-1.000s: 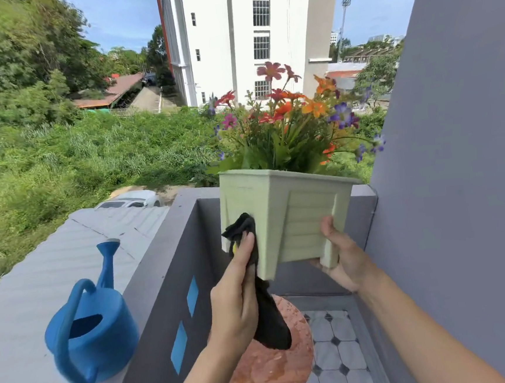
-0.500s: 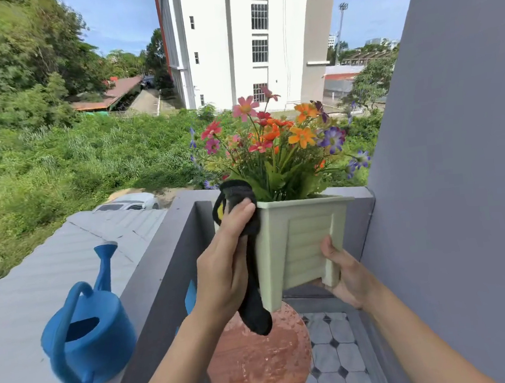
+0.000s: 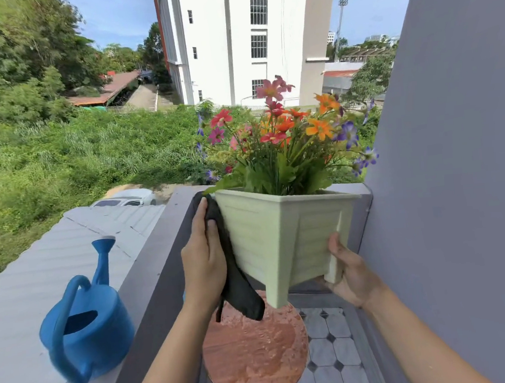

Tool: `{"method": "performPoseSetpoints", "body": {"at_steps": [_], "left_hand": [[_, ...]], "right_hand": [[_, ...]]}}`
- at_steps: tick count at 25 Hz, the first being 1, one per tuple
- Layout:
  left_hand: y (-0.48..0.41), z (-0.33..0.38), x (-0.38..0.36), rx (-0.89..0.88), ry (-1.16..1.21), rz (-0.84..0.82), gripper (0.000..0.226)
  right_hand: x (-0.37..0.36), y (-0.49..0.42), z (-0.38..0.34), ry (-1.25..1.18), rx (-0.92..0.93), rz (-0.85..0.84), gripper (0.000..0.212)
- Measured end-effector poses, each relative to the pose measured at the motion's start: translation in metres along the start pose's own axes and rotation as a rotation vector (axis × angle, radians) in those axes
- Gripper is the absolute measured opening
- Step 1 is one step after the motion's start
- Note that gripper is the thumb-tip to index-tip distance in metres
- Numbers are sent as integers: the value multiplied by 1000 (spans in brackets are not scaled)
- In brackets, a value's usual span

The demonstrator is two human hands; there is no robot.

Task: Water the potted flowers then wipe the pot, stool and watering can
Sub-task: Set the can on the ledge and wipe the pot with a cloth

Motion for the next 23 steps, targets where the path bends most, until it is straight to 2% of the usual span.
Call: {"method": "performPoseSetpoints", "body": {"at_steps": [3,6,8,11,16,17,19,20,21,23], "left_hand": [[10,-30,-9,163,100,-141,43],[13,-40,-13,204,268,-339,57],[16,-37,-12,208,356,-419,55],[17,-37,-5,187,423,-358,47],[18,-31,5,159,471,-196,46],[16,-28,8,144,465,-150,43],[12,-22,14,120,450,-69,30],[10,-20,17,106,434,-37,24],[10,-16,18,94,414,-10,19],[13,-11,21,83,370,54,16]], "right_hand": [[4,-2,-3,28,-1,26,92],[5,-1,-7,25,6,20,90],[1,-1,-8,10,8,12,90],[-9,-5,-14,-40,20,19,91],[-18,-13,-19,-204,85,96,84],[-22,-12,-18,-258,110,111,94],[-29,-11,-15,-351,196,136,134],[-31,-11,-14,-379,267,147,148],[-34,-11,-16,-370,338,154,152],[-48,-13,-21,-216,397,119,137]]}}
Point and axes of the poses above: each hand's wrist, its own y-axis away from the middle knuckle, its own x-axis out of the back of the hand, z = x × y, the point moved 6 cm from there along -y, towards the middle knuckle, and after that the axes turned 4 degrees about x, right-handed, at the moved point
